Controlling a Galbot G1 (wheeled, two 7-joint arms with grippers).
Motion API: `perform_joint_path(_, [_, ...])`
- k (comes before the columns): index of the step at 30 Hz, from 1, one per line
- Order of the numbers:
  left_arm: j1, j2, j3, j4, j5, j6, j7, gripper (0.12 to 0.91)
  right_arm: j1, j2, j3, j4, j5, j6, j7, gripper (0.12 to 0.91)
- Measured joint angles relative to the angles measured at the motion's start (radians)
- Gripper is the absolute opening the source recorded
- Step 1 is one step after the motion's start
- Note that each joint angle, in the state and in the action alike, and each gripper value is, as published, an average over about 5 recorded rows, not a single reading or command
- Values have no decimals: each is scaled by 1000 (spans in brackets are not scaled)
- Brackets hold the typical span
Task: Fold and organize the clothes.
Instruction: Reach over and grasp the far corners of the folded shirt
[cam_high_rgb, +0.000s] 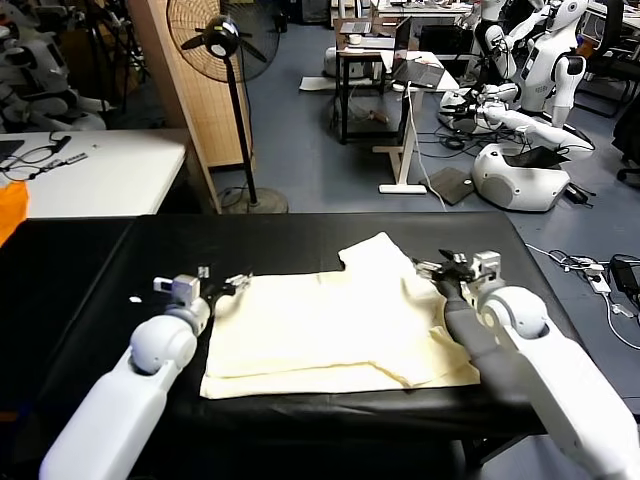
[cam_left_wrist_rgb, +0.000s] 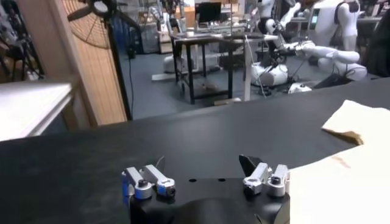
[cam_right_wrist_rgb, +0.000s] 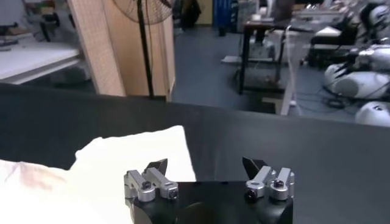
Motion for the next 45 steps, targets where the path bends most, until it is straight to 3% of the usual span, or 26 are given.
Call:
perform_joint_path(9, [14,3,-29,12,-47,52,-40,798,108,57,-100,-113,-30,-6,3,798])
perform_joint_path(19, [35,-15,-40,17,-42,80,-43,796,131,95,-127,-168,-66,-11,6,798])
perform_joint_path(23, [35,-22,-40,27,-37,75,-39,687,140,105,-134,-180,-73,-11,7,795])
perform_joint_path(26, [25,-26,-39,40,-38,74,-35,526,144,109,-134,-186,-74,-11,8,732])
perform_joint_path(30, [12,-31,-33,55,-38,73,-30,293,140,110,-129,-190,-76,-11,10,541])
perform_joint_path(33, [9,-34,-30,59,-36,72,-26,168,133,112,-122,-191,-78,-9,12,379])
perform_joint_path(37, [11,-35,-29,60,-27,59,-17,136,126,113,-113,-191,-79,-2,16,177])
perform_joint_path(39, [12,-34,-29,60,-21,47,-9,131,124,113,-111,-190,-79,3,18,127])
perform_joint_path(45, [12,-34,-28,57,-17,17,0,130,120,110,-98,-185,-79,24,36,119])
